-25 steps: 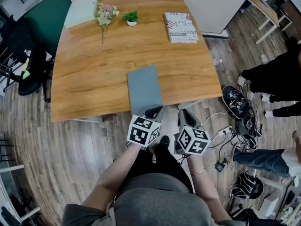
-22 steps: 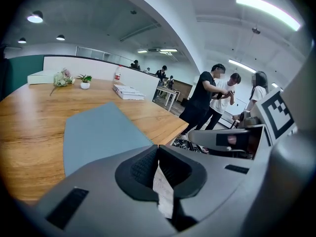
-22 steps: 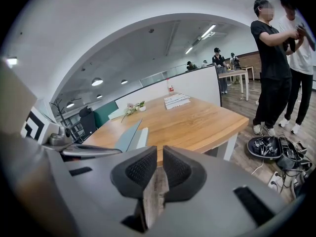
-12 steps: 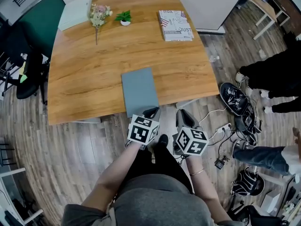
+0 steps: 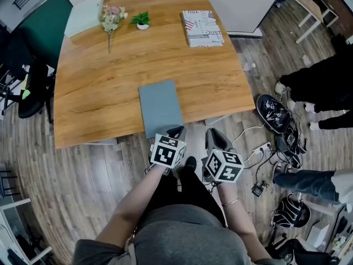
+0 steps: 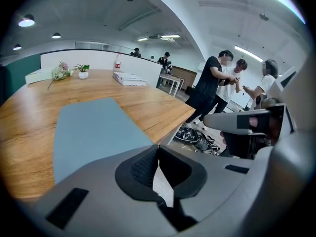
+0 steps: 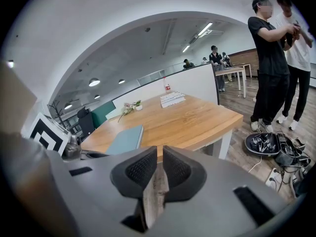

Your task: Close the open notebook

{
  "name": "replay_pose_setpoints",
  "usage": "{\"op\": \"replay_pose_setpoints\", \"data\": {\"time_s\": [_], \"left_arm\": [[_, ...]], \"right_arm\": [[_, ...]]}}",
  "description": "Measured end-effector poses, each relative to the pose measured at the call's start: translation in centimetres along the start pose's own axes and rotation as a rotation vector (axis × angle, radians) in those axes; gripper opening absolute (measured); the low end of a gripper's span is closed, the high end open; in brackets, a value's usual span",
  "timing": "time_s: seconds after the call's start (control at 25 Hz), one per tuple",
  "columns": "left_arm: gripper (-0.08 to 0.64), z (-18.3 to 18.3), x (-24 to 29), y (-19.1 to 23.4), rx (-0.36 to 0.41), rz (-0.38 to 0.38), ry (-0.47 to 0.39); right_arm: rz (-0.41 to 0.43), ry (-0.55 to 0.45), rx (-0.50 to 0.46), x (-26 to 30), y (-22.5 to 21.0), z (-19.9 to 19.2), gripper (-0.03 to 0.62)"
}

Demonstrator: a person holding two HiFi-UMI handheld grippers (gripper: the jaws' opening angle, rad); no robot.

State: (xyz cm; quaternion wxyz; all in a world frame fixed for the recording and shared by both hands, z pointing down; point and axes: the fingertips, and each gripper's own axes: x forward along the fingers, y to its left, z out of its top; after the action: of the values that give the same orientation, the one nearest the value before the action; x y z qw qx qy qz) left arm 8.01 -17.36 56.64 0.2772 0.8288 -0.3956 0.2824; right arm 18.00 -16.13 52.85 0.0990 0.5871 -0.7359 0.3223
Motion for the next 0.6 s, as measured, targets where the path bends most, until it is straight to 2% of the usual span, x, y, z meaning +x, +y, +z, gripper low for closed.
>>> {"op": "replay_pose_setpoints", "data": {"time_s": [0.6], "left_arm": [[0.028,-0.64,0.91,0.19,0.025,0.021,0.027]], "right_arm": [[0.001,0.001,0.0,-0.07,-0.22,0.05,0.043]]}}
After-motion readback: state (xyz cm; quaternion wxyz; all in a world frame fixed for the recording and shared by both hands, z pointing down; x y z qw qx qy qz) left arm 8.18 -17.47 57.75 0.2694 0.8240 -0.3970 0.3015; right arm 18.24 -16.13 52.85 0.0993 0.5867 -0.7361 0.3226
